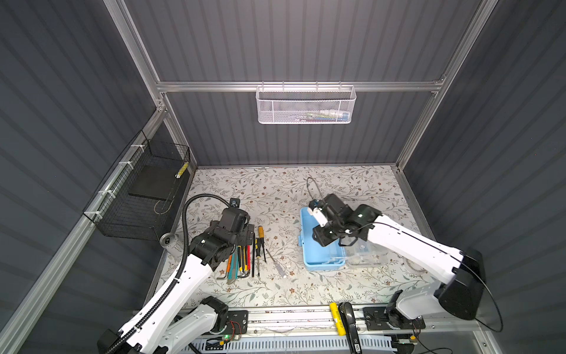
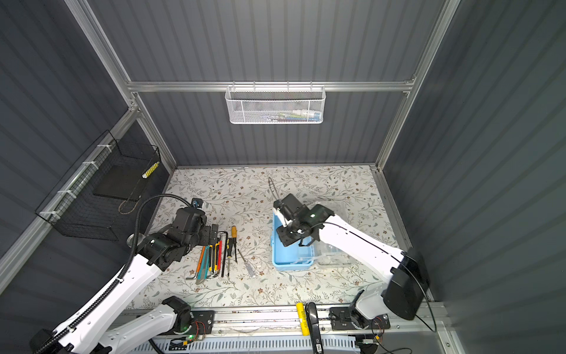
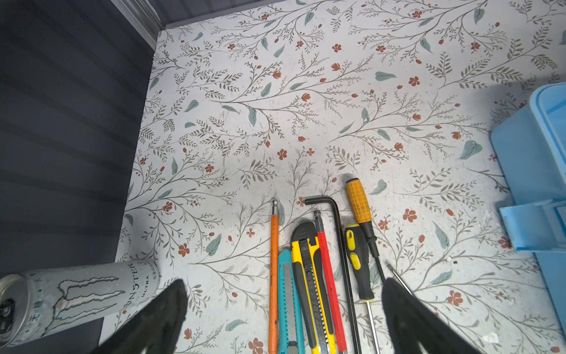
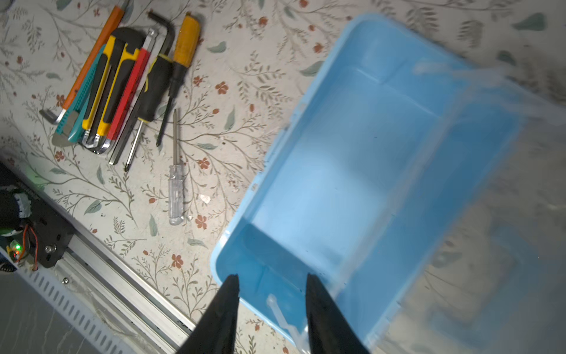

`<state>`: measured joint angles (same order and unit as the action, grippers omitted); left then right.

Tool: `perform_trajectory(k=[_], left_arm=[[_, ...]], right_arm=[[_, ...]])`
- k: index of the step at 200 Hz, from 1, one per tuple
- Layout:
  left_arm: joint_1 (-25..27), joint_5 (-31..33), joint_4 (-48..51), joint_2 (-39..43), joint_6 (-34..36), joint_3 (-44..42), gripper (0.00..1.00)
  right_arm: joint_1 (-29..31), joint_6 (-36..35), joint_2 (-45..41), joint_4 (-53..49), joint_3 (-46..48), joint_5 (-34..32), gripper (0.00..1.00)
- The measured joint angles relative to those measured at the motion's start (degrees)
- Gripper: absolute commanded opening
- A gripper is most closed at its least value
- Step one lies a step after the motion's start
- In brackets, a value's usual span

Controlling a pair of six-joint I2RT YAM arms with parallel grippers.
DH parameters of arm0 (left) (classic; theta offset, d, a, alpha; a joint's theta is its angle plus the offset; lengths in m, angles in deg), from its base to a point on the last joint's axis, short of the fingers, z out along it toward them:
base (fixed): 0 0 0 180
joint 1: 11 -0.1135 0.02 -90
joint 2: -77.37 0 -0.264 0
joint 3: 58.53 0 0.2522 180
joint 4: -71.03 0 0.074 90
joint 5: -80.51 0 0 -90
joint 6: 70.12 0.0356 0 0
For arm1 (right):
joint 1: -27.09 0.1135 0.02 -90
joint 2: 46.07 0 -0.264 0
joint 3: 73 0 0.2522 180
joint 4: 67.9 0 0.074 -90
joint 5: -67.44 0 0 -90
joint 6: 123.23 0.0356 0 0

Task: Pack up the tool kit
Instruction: 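Release the screwdriver and return the right gripper to the tool pile, then grasp the second clear-handled screwdriver with the right gripper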

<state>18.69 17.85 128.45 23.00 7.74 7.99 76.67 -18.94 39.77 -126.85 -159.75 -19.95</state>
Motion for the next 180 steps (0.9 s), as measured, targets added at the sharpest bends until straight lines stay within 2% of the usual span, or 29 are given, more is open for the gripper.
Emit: perform_trajectory(k=[29,59,111,180], left_arm=[[-0.17,0.0,0.0,0.24,0.0,0.0,1.0],[-0.44,0.11,0.0,1.57,-0.02,0.0,1.0],[-0.55,0.87,-0.02,3.85,-0.02,0.0,0.99],[-0.57,1.16,0.0,4.5,-0.02,0.0,0.99]], right_arm=[[6.75,0.92,8.74,2.49,-4.28,2.64,0.37],[10.64,3.21,14.27,5.95,-5.42,4.66,0.36],[13.14,6.82,25.11,7.02,-9.27,3.65,0.35],[15.13,8.5,32.13,5.62,-14.64,1.86,0.34]])
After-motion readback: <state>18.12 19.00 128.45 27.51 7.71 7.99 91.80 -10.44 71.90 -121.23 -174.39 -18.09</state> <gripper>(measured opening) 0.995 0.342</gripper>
